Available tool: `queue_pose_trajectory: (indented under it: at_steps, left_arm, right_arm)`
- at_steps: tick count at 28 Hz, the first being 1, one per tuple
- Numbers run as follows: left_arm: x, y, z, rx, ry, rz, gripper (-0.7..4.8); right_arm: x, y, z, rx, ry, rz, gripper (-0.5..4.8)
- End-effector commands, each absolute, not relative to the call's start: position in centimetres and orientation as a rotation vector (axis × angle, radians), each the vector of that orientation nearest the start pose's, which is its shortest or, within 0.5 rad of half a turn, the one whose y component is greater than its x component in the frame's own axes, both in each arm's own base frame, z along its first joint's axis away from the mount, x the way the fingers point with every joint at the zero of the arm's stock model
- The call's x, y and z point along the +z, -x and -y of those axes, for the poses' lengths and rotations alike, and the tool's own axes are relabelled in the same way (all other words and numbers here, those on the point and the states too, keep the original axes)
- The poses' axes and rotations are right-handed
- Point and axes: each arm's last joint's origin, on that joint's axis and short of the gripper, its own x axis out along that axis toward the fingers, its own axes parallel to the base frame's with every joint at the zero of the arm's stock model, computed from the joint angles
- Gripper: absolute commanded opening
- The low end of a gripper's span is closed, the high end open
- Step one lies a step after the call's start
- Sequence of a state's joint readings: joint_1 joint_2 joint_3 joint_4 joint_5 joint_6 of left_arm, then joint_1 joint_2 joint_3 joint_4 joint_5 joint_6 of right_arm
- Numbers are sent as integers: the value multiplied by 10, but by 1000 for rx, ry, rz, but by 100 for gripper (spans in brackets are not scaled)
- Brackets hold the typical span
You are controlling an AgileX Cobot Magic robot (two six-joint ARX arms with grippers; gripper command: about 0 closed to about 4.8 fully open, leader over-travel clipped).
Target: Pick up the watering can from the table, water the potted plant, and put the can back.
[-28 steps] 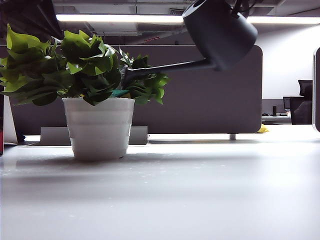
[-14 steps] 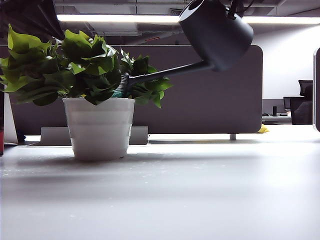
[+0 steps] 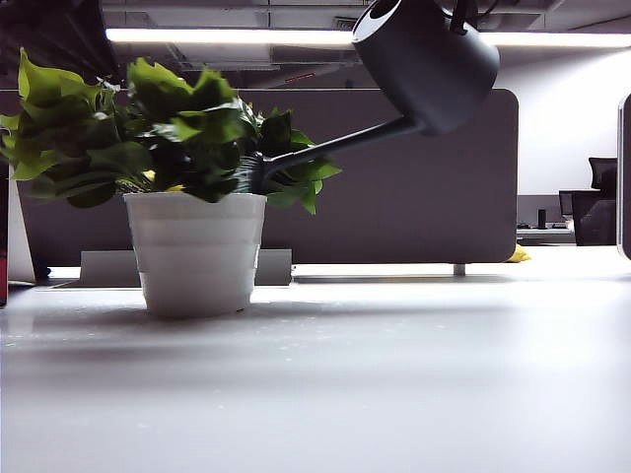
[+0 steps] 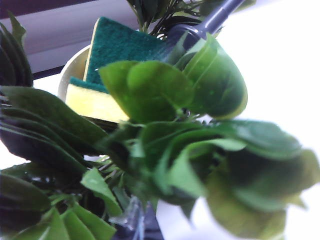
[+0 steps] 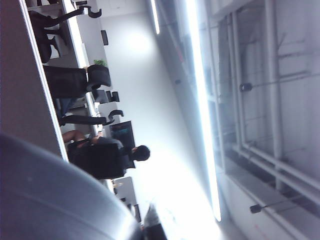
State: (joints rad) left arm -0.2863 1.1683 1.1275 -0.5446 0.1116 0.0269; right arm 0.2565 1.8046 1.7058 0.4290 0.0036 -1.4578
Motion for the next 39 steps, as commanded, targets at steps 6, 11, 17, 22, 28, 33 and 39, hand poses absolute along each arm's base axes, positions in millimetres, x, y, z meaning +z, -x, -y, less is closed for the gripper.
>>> queue_pose_trajectory:
  at_steps: [6,11,17,22,28,33,39]
  left_arm:
    - [346,-232,71,-398,-102,-566,-5]
    - [346,-232,71,-398,-101,-565,-5]
    - [352,-227,69,-376,-110,-531,-5]
    - [375,-207,61,-336,-156,-384,-5]
    - [393,-183,51,-287,-148,-282,-5]
    - [403,-165,46,-284,-136,-227,-5]
    - [405,-130,40,-381,-92,-247,-5]
  right_arm:
    - [447,-400,-103,-135,1409,545,-5]
    - [447,-400,-103,-114,1334,544,-5]
    - [447,-400,-102,-71,1168,547,-5]
    - [447,-399,-102,-6,1003,517,-4]
    - [458,-386,-95,71,751,452,-5]
    - [480,-354,-87,161,383,353,-5]
    - [496,-303,-73,166,143,271,-5]
